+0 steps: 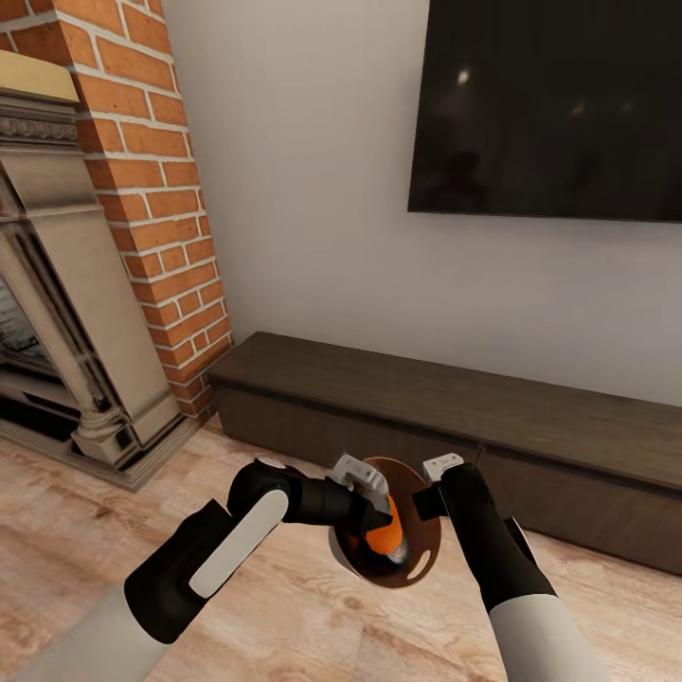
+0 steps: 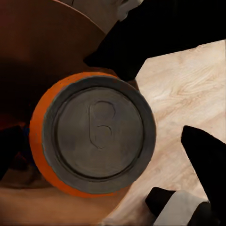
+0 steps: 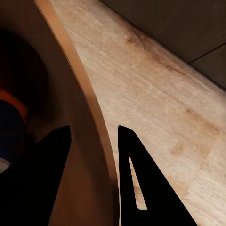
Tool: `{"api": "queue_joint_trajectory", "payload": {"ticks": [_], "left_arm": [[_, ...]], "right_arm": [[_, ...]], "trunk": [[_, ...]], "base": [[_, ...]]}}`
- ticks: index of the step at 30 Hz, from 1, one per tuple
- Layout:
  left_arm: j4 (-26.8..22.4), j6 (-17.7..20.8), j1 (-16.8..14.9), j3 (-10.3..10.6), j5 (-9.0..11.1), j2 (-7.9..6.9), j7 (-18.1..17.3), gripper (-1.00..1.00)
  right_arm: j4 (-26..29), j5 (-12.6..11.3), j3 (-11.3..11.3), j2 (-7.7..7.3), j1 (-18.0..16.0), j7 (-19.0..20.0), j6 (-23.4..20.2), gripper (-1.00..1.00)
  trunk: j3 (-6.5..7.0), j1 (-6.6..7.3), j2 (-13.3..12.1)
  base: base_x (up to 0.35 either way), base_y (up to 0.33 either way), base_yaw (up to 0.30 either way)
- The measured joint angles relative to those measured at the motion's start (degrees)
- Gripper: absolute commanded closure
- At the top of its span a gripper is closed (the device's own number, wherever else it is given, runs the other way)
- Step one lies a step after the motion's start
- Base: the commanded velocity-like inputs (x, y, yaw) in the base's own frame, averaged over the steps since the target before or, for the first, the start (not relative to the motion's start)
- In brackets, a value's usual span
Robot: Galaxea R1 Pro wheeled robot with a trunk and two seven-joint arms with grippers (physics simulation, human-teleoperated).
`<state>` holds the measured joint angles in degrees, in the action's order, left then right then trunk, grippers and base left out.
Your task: Put the three can of soda from the living room inside the tash can in the kitchen.
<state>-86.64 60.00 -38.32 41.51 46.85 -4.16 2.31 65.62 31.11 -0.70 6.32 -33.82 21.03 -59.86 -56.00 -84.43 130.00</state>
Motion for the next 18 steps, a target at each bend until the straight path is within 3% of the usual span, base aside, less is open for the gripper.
{"api": "queue_joint_trajectory", "payload": {"ticks": [18], "left_arm": [[0.32,0.0,0.0,0.66,-0.02,0.51,1.97,-1.0]], "right_arm": [[0.02,0.02,0.0,0.0,0.0,-0.01,0.0,1.0]], "trunk": [[0.0,0.0,0.0]], "base": [[0.0,0.0,0.0]]}}
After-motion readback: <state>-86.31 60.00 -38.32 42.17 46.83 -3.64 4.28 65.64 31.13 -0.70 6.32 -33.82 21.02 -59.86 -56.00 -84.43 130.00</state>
